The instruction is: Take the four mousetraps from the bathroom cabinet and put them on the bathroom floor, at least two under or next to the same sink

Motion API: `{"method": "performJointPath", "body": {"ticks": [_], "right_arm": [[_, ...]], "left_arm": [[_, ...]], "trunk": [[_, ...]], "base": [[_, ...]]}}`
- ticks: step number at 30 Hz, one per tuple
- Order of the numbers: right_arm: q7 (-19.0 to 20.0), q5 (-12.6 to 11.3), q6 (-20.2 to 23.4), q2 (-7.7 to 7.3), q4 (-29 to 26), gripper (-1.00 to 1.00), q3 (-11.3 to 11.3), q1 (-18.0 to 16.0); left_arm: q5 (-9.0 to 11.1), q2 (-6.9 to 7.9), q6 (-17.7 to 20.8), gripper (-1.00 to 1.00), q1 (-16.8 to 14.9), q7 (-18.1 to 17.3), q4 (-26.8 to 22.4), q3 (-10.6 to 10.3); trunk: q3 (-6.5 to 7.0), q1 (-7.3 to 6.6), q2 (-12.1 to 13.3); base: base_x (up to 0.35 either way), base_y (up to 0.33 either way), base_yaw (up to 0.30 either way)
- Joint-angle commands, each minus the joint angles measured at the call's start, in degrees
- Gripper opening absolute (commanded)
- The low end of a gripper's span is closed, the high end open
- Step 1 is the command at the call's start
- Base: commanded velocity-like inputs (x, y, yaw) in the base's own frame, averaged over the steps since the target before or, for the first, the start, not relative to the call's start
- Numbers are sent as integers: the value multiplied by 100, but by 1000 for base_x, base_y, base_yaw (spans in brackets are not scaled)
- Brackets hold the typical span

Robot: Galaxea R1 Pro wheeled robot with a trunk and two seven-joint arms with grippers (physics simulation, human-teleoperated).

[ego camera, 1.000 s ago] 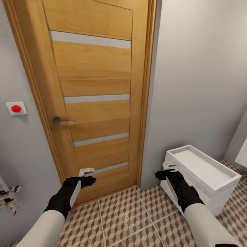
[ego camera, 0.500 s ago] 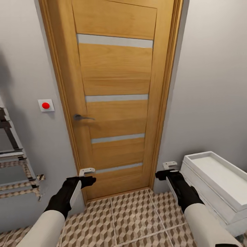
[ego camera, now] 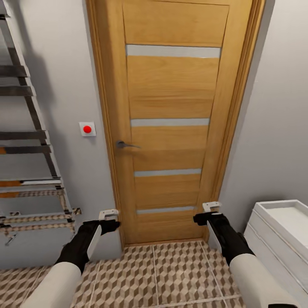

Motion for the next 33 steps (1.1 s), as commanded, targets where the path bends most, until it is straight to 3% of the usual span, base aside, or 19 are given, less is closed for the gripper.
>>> {"method": "performJointPath", "body": {"ticks": [1, 10, 33], "right_arm": [[8, 35, 32, 1, -6, 100, -6, -1], [8, 34, 29, 4, 22, 100, -5, -1], [8, 34, 28, 5, 26, 100, -5, -1]], "left_arm": [[3, -8, 24, 100, -5, 1, -5, 17], [10, -20, 12, 100, -5, -34, -4, 6], [-15, -28, 12, 100, -5, 9, -4, -6]], "trunk": [[-7, 0, -4], [-7, 0, -4], [406, -505, 919]], "base": [[0, 0, 300], [0, 0, 300], [0, 0, 300]]}}
